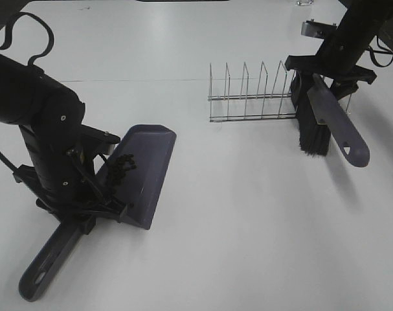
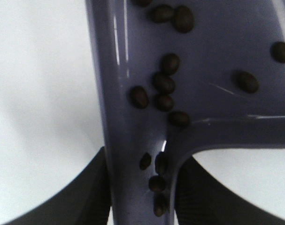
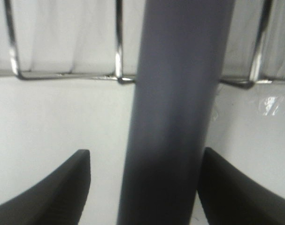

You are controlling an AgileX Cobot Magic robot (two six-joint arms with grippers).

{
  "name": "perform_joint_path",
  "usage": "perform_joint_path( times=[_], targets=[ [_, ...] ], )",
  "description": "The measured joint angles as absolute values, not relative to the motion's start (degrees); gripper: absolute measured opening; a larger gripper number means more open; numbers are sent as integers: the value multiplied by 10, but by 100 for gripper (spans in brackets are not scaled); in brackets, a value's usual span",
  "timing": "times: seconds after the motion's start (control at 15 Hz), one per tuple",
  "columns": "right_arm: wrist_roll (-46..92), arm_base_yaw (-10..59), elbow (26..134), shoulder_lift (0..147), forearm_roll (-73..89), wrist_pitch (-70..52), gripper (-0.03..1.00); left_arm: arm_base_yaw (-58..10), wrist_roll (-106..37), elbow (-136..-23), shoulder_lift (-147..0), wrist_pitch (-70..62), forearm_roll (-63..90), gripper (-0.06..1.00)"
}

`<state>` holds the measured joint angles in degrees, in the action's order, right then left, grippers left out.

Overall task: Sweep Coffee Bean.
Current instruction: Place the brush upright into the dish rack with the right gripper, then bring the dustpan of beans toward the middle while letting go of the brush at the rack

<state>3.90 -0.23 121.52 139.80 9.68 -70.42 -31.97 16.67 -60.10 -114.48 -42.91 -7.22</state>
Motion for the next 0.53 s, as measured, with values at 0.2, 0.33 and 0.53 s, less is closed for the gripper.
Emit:
perform_joint_path(
  times=[0.2,0.33,0.53],
  targets=[
    [31,-2,1258,1377,95,-699,60,-320,167,-601,-1145,-429,-61,34],
    [25,-2,1258,1367,92,-699,60,-320,170,-605,-1145,-430,-57,34],
    [10,-2,1224,1309,103,-699,60,-317,196,-639,-1150,-433,-47,34]
  ],
)
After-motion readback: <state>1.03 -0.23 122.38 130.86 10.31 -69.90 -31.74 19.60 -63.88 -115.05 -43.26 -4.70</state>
